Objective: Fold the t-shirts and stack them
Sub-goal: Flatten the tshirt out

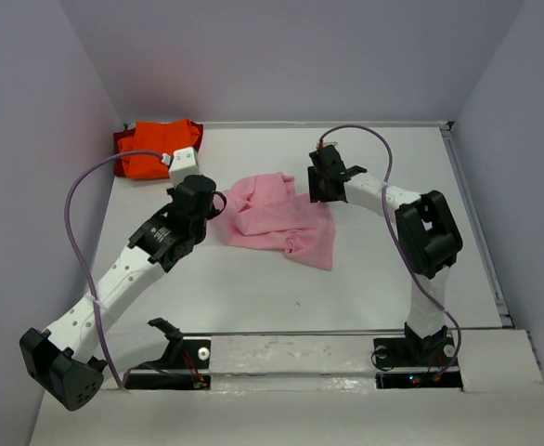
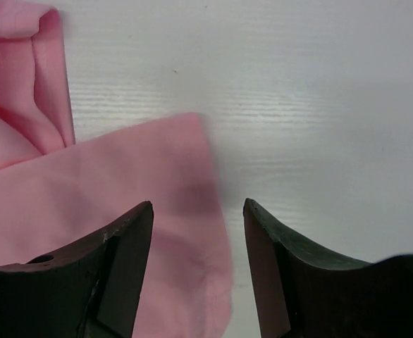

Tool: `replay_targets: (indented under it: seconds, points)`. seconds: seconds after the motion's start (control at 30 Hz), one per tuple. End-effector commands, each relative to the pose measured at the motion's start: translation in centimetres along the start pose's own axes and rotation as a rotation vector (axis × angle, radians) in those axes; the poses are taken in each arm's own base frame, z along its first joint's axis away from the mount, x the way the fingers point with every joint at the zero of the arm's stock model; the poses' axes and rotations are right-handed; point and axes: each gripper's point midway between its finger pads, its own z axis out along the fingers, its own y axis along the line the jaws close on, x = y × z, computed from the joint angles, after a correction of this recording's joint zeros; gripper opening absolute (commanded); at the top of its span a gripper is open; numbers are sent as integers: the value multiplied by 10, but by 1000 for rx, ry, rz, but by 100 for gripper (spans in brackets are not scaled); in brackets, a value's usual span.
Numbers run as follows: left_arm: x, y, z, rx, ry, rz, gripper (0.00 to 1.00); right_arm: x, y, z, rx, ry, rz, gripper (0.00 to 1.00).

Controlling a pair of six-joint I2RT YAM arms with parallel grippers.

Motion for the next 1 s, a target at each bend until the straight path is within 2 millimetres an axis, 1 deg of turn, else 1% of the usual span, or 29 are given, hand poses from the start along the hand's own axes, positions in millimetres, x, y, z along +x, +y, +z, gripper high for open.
replay_targets:
  seconds: [0.0,0.03,0.07,0.1,0.2,0.23,0.33,0.37,0.43,0.63,0.77,0.8,0.83,0.87,0.9,0.93,0.97]
  points:
    - [1,-1,-10,46,7,-27,0,-41,2,10,-25,-81,18,59]
    - [2,-1,-11,54,8,-33,0,-43,3,12,-26,-82,14,59]
    - [4,0,-12,62,3,-41,0,-49,0,14,-26,-86,21,59]
    - [3,1,-14,68,-3,-47,0,-46,3,18,-34,-74,16,59]
    - [7,3,-14,61,5,-41,0,-50,2,25,-35,-73,19,59]
    - [7,3,-14,61,8,-43,0,-44,2,30,-31,-54,11,59]
    - [3,-3,-18,90,14,-59,0,-39,6,36,-47,-36,7,59]
    - [-1,-4,-19,96,7,-65,0,-34,4,42,-51,-19,10,59]
    - [-4,-5,-20,96,4,-65,0,-28,9,46,-72,5,11,59]
    - [-10,-10,-20,105,0,-66,0,-17,13,48,-98,41,21,59]
    - [-14,-19,-18,126,3,-72,0,-6,15,54,-101,81,9,57]
    - [-14,-20,-18,131,6,-72,0,-2,15,57,-101,91,-1,52]
    - [-15,-20,-17,131,5,-75,0,0,15,57,-104,97,-5,44]
    - [-15,-21,-18,133,4,-75,0,3,15,58,-105,106,-8,29]
    - [-14,-20,-18,131,4,-77,0,5,15,59,-106,109,-12,18]
    - [-15,-19,-17,129,2,-74,0,5,15,58,-107,110,-12,5]
    - [-14,-20,-17,129,5,-72,0,4,15,58,-106,108,-10,0]
